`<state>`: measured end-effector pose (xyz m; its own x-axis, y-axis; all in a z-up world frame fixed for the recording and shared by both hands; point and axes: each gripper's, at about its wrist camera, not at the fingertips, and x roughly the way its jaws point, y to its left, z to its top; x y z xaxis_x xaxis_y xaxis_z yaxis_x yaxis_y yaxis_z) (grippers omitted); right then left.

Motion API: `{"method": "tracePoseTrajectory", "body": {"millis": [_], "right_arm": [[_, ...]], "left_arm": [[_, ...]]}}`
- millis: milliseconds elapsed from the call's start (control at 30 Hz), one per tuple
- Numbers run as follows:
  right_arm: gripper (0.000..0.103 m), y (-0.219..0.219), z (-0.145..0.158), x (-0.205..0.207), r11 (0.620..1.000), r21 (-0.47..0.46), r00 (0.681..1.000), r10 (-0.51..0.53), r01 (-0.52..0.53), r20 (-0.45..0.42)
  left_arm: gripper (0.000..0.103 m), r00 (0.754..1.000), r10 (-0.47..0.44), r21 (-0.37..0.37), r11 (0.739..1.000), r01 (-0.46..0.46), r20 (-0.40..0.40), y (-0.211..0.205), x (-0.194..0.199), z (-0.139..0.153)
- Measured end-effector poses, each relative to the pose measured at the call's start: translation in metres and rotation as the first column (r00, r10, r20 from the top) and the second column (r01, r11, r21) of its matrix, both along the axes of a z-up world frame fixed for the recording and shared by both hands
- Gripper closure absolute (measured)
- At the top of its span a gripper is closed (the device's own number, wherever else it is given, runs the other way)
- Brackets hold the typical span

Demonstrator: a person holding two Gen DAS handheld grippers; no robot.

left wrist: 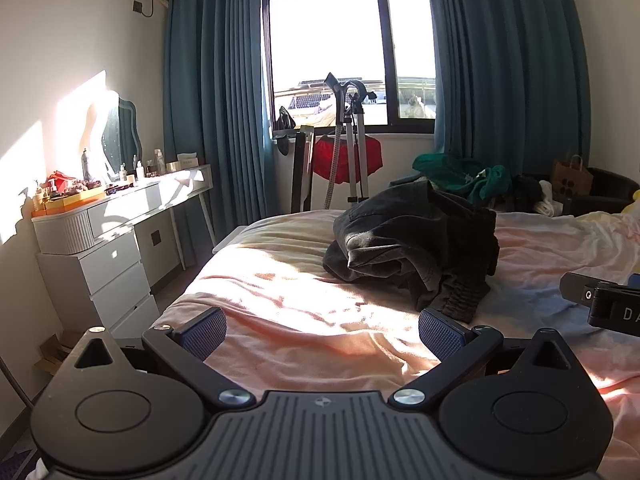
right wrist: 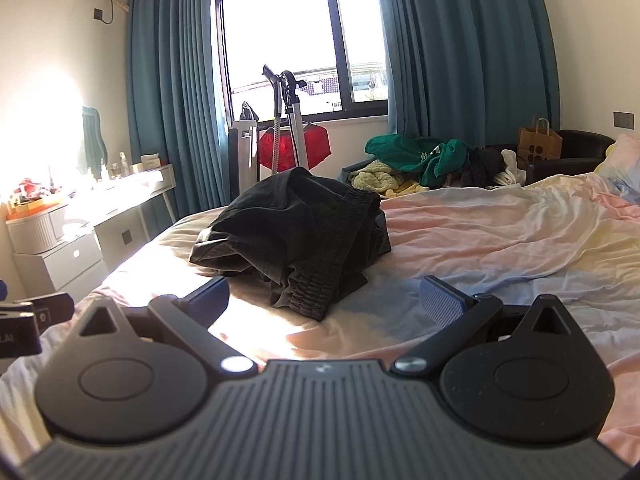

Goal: Fold clothes

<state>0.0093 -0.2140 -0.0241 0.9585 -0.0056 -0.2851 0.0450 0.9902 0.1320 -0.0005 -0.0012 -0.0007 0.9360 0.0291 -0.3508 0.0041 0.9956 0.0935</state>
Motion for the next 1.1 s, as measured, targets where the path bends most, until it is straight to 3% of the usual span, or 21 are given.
{"method": "tracePoseTrajectory", "body": {"millis": [600,1100], "right_arm": [[0.000,-0.004,0.000,-0.001,1.000,0.029,1.000,0.002,-0.002,0.008],[0.000,-0.005,0.002,-0.002,0.999,0.036,1.000,0.007,-0.007,0.014]], "left_arm": [[0.000,0.999,-0.050,-0.008,0.999,0.050,0.019,-0.012,-0.004,-0.006],[0.000,1.000,-0.016,-0.015,1.000,0.017,0.023,-0.005,-0.004,-0.011]]}}
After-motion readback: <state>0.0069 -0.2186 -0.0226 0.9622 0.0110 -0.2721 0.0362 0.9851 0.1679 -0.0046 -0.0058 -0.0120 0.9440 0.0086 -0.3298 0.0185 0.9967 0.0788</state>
